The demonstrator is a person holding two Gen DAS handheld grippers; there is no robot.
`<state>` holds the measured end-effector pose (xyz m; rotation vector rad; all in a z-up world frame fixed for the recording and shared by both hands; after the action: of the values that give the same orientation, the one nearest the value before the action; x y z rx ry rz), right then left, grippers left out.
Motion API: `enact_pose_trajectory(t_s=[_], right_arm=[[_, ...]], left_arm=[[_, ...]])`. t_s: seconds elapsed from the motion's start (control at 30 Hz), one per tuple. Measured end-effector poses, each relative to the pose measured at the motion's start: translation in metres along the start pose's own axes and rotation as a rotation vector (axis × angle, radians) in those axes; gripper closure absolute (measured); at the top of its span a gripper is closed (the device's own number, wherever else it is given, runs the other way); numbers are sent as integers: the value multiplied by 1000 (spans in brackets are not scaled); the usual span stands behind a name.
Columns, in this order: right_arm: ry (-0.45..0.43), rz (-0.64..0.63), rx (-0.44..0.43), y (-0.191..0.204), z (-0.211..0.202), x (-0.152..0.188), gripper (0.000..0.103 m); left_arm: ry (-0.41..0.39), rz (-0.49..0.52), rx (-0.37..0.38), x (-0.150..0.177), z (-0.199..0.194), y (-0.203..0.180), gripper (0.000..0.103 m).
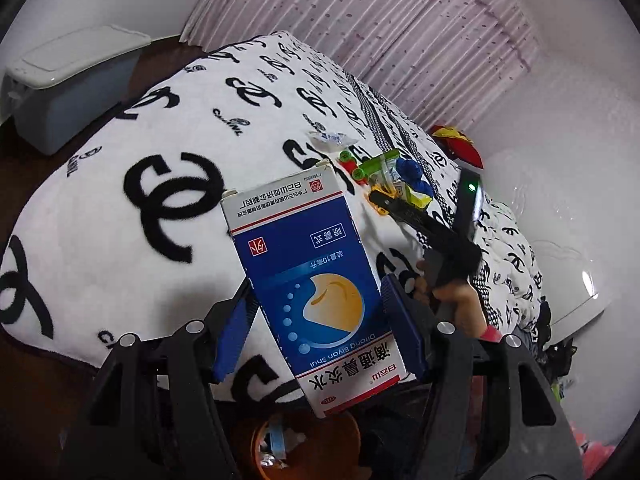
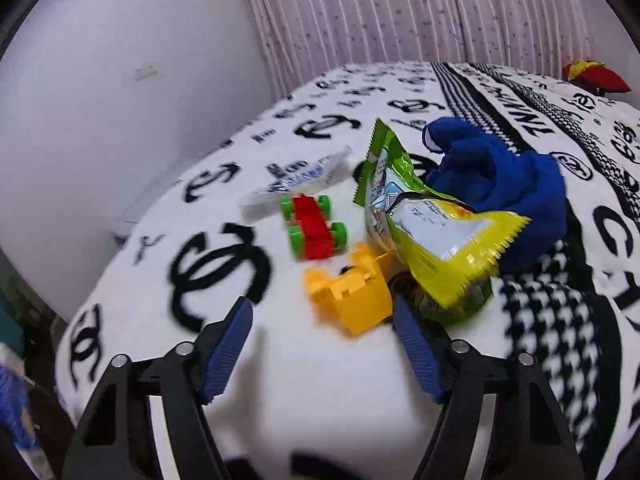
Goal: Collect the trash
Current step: 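Grasp the yellow plastic toy piece with the right tool while the left tool holds the box, then lower the box and toy piece into the orange bowl and open both tools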
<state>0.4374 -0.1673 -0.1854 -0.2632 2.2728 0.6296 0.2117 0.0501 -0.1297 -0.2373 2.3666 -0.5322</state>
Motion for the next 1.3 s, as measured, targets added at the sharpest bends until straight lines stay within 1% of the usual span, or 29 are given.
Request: enact_pose_trajectory(t_s=[0.07, 0.1, 0.13, 0.17, 0.2, 0.23, 0.27, 0.5, 0.6, 0.73, 0.77, 0.83, 1.0, 1.1, 1.17, 1.3], right_arm=[[21, 9, 16, -5, 9, -1, 48], [26, 12, 22, -7, 12, -1, 50], [29, 15, 22, -8, 13, 0, 58], [30, 17, 22, -7, 13, 0, 63], [23, 17, 22, -7, 12, 1, 63], [17, 15, 19, -6, 10, 1, 81], [16, 19, 8, -5, 8, 1, 84], [-5, 8, 5, 0, -5, 4, 84], [-11, 9, -22, 8, -17, 11, 84], [-22, -24, -41, 26, -49, 28, 84], [-27, -26, -61, 32, -60, 34, 84], [-34, -40, -72, 41, -83, 47, 84], [-42, -74, -104, 66, -148, 97, 84], [-34, -91, -94, 75, -183, 134, 84], [-23, -92, -100, 78, -200, 160, 84], [16, -66, -69, 76, -222, 213, 84]], left_arm=[[3, 3, -1, 2, 1, 1, 41], [5, 7, -2, 3, 2, 1, 41], [8, 7, 1, 3, 2, 0, 41], [11, 7, 8, 5, 2, -1, 41], [12, 11, 10, 6, 3, -3, 41], [12, 15, 9, 8, 2, -4, 41], [15, 17, 8, 8, 3, -5, 41], [25, 24, 11, 14, 2, -10, 41], [29, 40, 10, 18, 0, -14, 41], [33, 71, 14, 24, -3, -21, 41], [36, 85, 16, 27, -4, -24, 41], [43, 120, 20, 35, -7, -30, 41], [85, 228, 55, 67, -12, -50, 41], [114, 301, 83, 95, -16, -63, 41], [143, 345, 99, 116, -15, -71, 41], [206, 419, 124, 160, -8, -80, 41]])
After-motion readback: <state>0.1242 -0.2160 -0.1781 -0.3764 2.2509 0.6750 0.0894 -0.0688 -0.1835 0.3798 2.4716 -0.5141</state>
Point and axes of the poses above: each gripper's, at about its wrist camera, not at the fingertips, and z roughly the way its jaws point, y to its left, x to its underside, the point moved 8 cm from there along z, roughly the way its jaws point, and after that the axes turned 12 degrees about -x, right-handed, at the moved point
